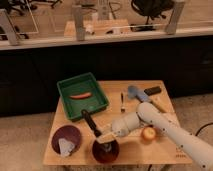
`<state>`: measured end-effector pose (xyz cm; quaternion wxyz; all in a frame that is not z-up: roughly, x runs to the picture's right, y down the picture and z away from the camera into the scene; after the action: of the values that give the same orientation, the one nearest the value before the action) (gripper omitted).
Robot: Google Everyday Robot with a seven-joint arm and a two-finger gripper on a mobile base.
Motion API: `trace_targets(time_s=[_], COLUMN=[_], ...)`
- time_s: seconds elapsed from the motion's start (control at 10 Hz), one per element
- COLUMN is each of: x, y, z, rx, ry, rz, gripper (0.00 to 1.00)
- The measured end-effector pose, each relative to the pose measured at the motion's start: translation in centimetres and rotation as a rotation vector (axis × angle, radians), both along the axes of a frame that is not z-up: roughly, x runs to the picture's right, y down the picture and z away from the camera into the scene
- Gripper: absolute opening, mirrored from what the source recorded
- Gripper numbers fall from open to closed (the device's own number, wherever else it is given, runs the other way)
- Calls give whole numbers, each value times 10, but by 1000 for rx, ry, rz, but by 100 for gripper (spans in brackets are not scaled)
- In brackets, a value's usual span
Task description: Wipe red bowl with brush
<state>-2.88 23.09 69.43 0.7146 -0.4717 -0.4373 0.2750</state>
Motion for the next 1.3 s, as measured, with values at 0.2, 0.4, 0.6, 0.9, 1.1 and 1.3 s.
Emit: trace_targets(time_s=[0.2, 0.4, 0.6, 0.9, 1.1, 1.3], x=[-7, -11, -14, -10, 3, 16], y=[6, 12, 20, 26, 22, 15], z=[-2, -7, -15, -30, -37, -36], rx=[-10, -25, -39, -41, -21, 0], ry=[-13, -19, -28, -20, 11, 44], rz=[-13, -19, -23, -26, -15, -2], gripper=[0, 0, 0, 0, 0, 0])
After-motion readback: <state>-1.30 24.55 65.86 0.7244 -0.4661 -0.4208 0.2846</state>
